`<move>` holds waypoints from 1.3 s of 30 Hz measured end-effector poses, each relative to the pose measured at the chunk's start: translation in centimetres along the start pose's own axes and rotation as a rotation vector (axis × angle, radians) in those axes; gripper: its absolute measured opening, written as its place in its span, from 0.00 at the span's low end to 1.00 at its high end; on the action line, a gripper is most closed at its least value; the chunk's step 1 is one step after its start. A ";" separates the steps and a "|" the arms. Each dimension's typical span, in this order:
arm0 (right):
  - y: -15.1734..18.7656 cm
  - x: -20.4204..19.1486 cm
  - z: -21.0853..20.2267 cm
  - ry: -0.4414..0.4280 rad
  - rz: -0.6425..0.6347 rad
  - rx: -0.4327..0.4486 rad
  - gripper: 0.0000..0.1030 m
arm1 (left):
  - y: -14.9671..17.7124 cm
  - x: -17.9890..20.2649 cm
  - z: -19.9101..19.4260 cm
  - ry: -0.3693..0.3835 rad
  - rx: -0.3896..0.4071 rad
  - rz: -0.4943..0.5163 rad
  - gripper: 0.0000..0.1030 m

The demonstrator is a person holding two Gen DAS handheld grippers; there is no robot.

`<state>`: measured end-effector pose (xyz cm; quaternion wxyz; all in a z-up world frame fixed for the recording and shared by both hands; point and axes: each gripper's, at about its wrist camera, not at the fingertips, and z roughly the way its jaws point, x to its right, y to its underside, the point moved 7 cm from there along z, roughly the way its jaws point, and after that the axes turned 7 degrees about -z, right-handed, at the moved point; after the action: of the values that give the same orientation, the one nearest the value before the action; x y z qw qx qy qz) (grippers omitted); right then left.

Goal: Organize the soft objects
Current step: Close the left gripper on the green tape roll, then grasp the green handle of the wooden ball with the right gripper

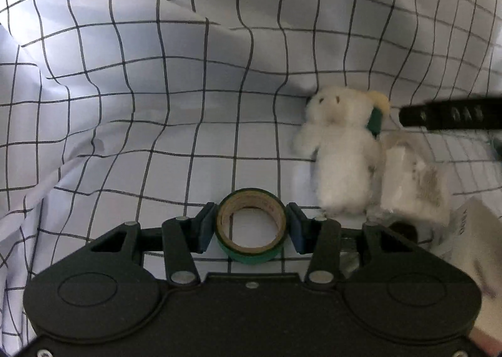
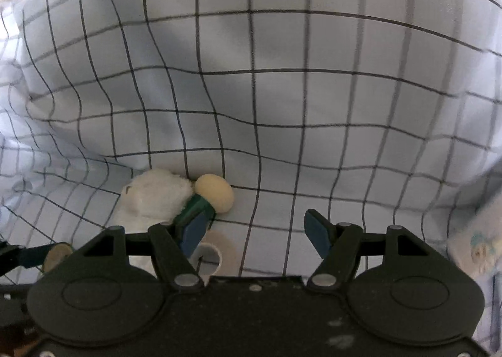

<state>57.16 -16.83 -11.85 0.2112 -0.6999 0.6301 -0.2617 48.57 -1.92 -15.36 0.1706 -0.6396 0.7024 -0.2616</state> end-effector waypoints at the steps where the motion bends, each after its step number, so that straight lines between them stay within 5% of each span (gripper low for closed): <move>1: -0.2 -0.1 0.4 -0.007 -0.025 -0.013 0.66 | 0.1 0.1 0.4 -0.004 0.003 0.006 0.46; 21: -1.4 -3.6 2.1 -0.177 -0.300 0.021 0.68 | 0.6 -0.4 0.2 0.016 -0.005 0.003 0.46; 34: -1.4 -7.4 4.8 -0.138 -0.499 -0.009 0.70 | 0.6 -0.4 0.1 0.019 -0.006 -0.006 0.46; 39: -1.8 -7.0 4.7 -0.194 -0.483 -0.001 0.55 | 0.5 -0.6 -0.1 0.026 -0.006 -0.013 0.46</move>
<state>61.05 -9.81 -15.07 0.2015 -0.8520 0.4218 -0.2358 48.20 -1.32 -15.67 0.1580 -0.6414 0.7010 -0.2690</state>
